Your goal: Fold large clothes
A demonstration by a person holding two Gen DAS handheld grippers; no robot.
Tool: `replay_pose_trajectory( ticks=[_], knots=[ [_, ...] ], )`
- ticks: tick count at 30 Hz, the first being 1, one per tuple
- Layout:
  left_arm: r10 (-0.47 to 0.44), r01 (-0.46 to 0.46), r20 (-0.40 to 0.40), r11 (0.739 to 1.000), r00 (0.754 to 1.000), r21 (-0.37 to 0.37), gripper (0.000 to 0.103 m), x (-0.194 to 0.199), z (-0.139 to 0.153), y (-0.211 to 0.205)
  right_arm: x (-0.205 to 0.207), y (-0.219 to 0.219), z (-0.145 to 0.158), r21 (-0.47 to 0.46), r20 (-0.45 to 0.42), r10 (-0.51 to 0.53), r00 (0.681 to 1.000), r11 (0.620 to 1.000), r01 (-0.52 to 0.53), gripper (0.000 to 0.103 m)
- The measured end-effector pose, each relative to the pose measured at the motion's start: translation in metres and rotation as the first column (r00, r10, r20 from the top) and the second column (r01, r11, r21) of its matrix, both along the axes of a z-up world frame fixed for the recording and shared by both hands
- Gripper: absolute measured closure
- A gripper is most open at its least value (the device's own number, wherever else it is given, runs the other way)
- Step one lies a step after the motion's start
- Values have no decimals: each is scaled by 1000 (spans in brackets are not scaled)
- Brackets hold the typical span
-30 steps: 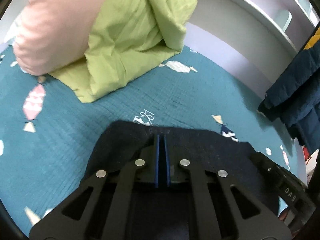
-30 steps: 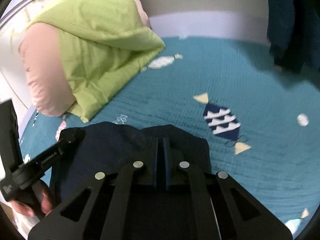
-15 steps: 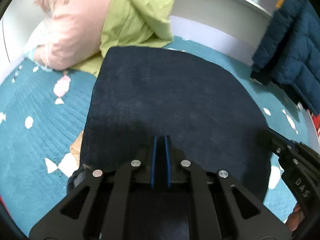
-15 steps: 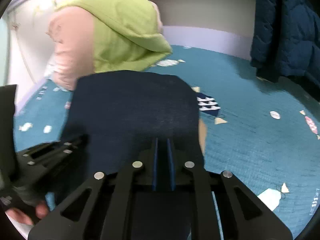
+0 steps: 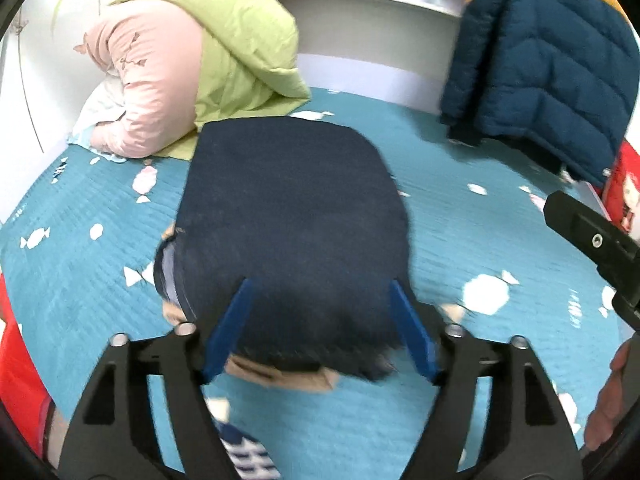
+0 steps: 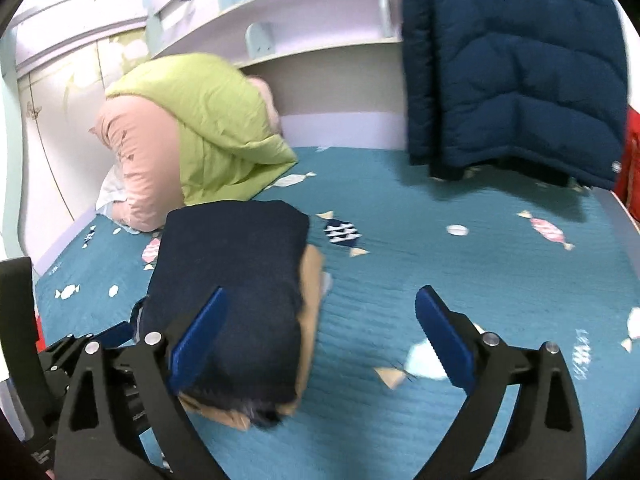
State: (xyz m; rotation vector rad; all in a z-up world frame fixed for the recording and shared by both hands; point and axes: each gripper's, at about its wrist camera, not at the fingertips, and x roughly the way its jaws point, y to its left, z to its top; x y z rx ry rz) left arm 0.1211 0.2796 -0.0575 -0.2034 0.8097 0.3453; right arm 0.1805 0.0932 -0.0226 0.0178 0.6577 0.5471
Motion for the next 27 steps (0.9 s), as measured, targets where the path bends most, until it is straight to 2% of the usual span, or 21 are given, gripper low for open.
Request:
replay_pose_trajectory(
  ticks=[2,5,9,13,17,21,27],
  knots=[
    [-12,12,2,1000,1000,17,15,-10,5,-20,-15,-20,0,0,10,-34,999,999,34,9],
    [-44,44,3,997,999,70,14,-30,13,-54,-39,-54,-1,-14,8,-86,996,996,86,9],
    [-93,92,22,994,995,62,14,-54,25,-91,-78,-98,4,-53,38,-184,982,981,186,8],
    [-125,120,67,990,990,73,13,-79,44,-126,-110,-127,15,-87,85,-264,961,959,271,8],
    [-159,153,75,985,984,75,11,-98,56,-152,-140,-149,24,-106,119,-320,940,937,332,8],
    [-201,188,117,976,973,113,11,-118,69,-176,-166,-165,32,-82,157,-346,925,929,361,8],
    [-227,204,168,969,959,143,11,-137,81,-197,-185,-186,36,-32,150,-387,910,918,396,8]
  ],
)
